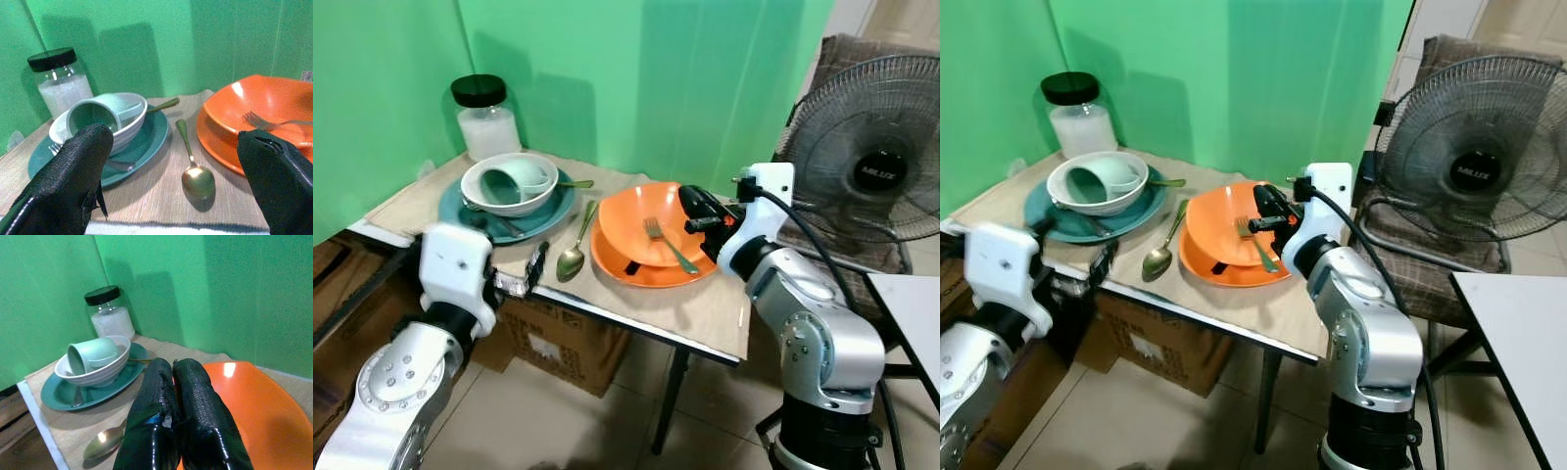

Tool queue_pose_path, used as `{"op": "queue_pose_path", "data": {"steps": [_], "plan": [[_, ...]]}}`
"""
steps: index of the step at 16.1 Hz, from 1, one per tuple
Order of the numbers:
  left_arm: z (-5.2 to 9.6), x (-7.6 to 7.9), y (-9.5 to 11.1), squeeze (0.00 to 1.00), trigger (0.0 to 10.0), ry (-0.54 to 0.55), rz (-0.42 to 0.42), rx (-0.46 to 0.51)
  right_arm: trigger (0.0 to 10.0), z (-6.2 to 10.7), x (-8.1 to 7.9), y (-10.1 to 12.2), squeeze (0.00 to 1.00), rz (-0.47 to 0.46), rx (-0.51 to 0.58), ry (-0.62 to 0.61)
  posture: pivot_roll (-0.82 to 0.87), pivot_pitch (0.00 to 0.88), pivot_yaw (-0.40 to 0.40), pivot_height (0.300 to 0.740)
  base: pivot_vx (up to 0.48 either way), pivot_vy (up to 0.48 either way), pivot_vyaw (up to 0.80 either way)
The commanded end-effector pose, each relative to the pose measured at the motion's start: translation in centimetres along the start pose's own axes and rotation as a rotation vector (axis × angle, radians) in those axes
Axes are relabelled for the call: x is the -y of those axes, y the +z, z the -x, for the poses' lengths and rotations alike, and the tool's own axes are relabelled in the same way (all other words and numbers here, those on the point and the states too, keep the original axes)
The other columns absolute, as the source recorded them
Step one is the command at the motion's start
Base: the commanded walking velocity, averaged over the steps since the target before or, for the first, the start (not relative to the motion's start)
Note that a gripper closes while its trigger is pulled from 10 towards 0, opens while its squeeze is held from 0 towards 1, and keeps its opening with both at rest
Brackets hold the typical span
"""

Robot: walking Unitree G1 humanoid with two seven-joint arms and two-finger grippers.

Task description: Setting the table

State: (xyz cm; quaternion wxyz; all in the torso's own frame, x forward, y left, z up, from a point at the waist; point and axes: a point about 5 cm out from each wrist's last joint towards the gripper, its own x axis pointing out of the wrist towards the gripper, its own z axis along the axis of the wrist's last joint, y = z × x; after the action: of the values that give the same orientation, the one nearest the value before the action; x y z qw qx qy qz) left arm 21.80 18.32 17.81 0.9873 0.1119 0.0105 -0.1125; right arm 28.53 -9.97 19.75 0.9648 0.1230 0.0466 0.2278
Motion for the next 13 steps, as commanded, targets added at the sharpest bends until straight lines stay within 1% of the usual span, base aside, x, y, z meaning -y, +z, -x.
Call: {"op": "queue_pose_path", "data": {"steps": [1, 2, 3, 5, 6, 9, 10, 11, 12, 13], "plan": [[-0.2, -0.6, -0.5, 0.0, 10.0, 0.016, -0.041, -0.043, 10.0, -0.3, -0.4, 0.2, 0.0, -0.004, 0.012, 0.003, 0.02, 0.037, 0.003, 0.74, 0.0, 0.0, 0.0], [-0.2, -1.2, -1.0, 0.0, 10.0, 0.034, -0.06, -0.079, 10.0, -0.4, -0.7, 0.3, 0.04, -0.028, 0.018, 0.022, 0.02, 0.037, 0.002, 0.74, 0.0, 0.0, 0.0], [-0.1, -1.3, -1.1, 0.0, 10.0, 0.026, -0.056, -0.087, 10.0, -0.4, -0.8, 0.4, 1.0, -0.033, 0.018, 0.034, 0.03, 0.035, 0.001, 0.74, 0.0, 0.0, 0.0], [-0.1, -1.4, -1.1, 0.0, 10.0, 0.012, -0.06, -0.095, 10.0, -0.3, -0.9, 0.4, 1.0, -0.024, 0.009, 0.059, 0.03, 0.031, -0.001, 0.74, 0.0, 0.0, 0.0], [-0.2, -1.6, -1.5, 0.0, 10.0, 0.003, -0.08, -0.119, 10.0, -0.3, -1.0, -0.3, 1.0, 0.042, -0.059, 0.097, 0.02, 0.029, -0.003, 0.74, 0.0, 0.0, 0.0], [-0.2, -1.4, -1.6, 0.0, 10.0, -0.005, -0.078, -0.121, 10.0, -0.6, -0.7, -1.2, 1.0, 0.088, -0.134, 0.095, 0.02, 0.028, -0.013, 0.74, 0.0, 0.0, 0.0], [-0.1, -1.2, -1.6, 0.0, 10.0, -0.023, -0.075, -0.115, 10.0, -1.3, -0.5, -1.5, 1.0, 0.114, -0.178, 0.095, 0.02, 0.029, -0.02, 0.74, 0.0, 0.0, 0.0], [0.2, -0.9, -1.5, 0.0, 10.0, -0.058, -0.075, -0.108, 10.0, -2.8, -0.2, -2.0, 1.0, 0.167, -0.274, 0.094, 0.02, 0.031, -0.024, 0.74, 0.0, 0.0, 0.0], [0.5, -0.5, -1.4, 0.0, 10.0, -0.115, -0.083, -0.097, 10.0, -4.7, 0.1, -2.2, 1.0, 0.227, -0.348, 0.106, 0.02, 0.032, -0.034, 0.74, 0.0, 0.0, 0.0], [0.7, -0.1, -1.2, 0.0, 10.0, -0.162, -0.088, -0.085, 10.0, -6.0, 0.2, -2.3, 1.0, 0.255, -0.389, 0.12, 0.02, 0.032, -0.037, 0.74, 0.0, 0.0, 0.0]]}}
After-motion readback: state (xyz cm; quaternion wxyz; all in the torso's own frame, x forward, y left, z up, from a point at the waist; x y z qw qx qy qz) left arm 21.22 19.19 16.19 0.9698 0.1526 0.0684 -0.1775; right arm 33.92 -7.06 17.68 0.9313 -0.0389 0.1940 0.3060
